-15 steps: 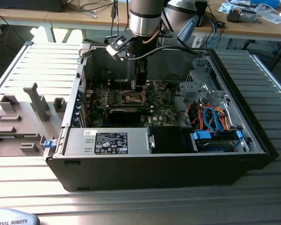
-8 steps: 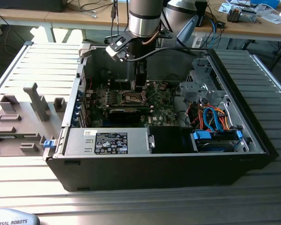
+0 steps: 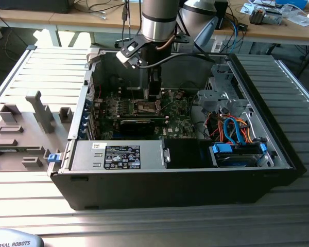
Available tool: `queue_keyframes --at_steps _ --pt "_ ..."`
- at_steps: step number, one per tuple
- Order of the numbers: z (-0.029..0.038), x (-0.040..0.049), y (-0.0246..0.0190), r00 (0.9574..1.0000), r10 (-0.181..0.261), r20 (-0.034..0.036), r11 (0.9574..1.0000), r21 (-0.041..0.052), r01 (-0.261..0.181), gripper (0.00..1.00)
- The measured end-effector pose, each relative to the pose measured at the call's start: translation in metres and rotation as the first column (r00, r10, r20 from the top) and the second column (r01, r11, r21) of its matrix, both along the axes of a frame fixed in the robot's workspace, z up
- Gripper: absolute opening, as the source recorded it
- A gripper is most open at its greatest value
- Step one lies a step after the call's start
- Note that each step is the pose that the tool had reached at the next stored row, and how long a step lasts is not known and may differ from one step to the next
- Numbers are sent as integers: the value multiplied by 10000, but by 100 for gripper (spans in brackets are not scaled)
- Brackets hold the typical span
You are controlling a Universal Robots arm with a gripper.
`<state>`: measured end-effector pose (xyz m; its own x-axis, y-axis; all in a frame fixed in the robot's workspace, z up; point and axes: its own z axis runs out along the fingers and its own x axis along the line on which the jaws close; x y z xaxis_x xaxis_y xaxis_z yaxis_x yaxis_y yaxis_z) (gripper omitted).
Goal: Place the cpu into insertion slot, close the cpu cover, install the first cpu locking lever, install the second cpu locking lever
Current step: 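Place the cpu into insertion slot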
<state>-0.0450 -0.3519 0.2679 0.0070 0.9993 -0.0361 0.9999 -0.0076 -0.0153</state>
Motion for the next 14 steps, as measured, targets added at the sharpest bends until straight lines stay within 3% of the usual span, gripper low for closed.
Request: queue_keyframes --at_steps 2,8,10,13,14 --pt "-1 0 0 10000 27 0 10000 20 -27 54" --pt "-3 0 0 10000 86 3 9990 434 -86 54" --pt "-3 0 0 9999 107 5 9979 634 -107 54" --pt "-4 -1 1 9999 148 7 9968 780 -149 54" --pt "-5 0 1 9998 214 7 9967 787 -214 54"
